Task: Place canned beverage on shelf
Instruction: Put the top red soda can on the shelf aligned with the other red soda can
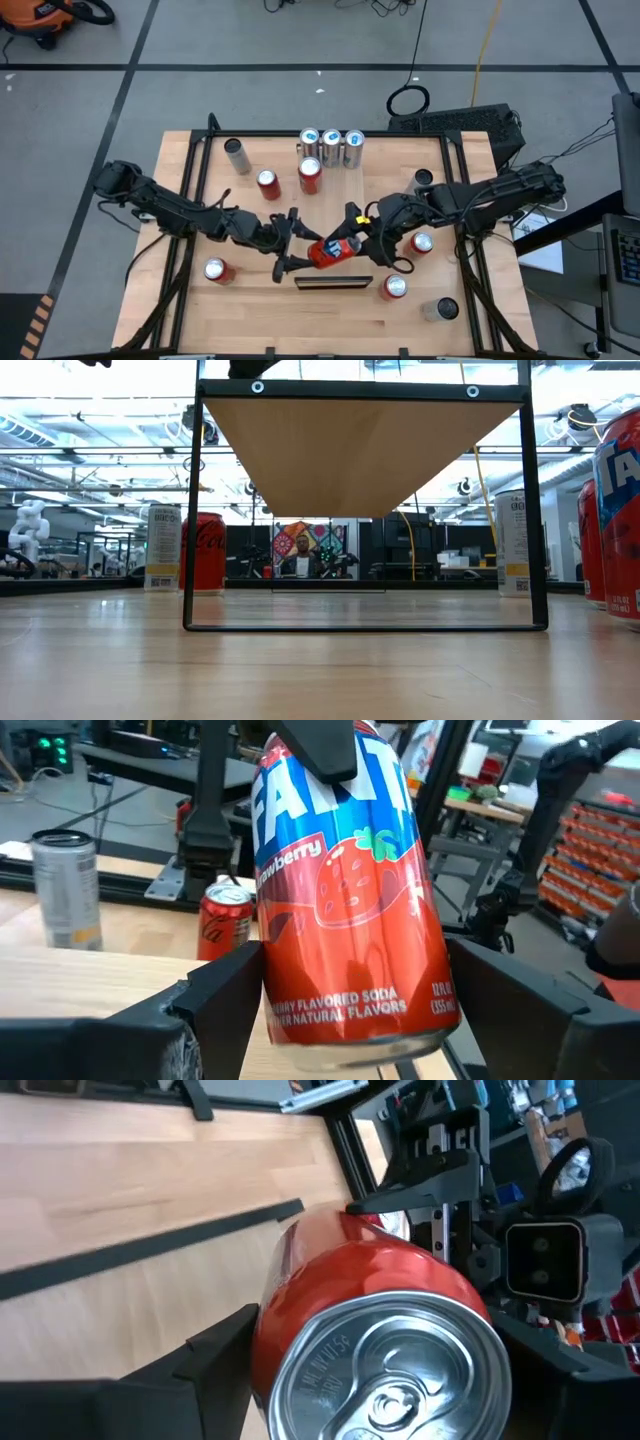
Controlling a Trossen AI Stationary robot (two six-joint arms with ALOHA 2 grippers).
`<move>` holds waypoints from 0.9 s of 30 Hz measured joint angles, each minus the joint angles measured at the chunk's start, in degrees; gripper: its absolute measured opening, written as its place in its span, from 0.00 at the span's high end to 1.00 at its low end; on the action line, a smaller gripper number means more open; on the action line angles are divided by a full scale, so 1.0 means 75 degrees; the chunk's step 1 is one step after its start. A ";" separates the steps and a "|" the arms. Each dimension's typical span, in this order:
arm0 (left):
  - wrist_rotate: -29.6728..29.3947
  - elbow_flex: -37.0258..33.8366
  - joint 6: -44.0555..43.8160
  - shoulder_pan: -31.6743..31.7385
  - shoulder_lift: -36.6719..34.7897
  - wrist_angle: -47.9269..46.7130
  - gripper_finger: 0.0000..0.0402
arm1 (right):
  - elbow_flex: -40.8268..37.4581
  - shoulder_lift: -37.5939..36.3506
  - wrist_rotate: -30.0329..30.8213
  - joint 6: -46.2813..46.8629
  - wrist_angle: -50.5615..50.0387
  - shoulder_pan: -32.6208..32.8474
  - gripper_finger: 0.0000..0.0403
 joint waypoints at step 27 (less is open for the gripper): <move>0.0241 0.0392 -0.0858 0.0282 0.0480 -0.0640 0.02 | 0.0003 0.0017 0.0278 0.0054 0.0021 -0.0032 0.31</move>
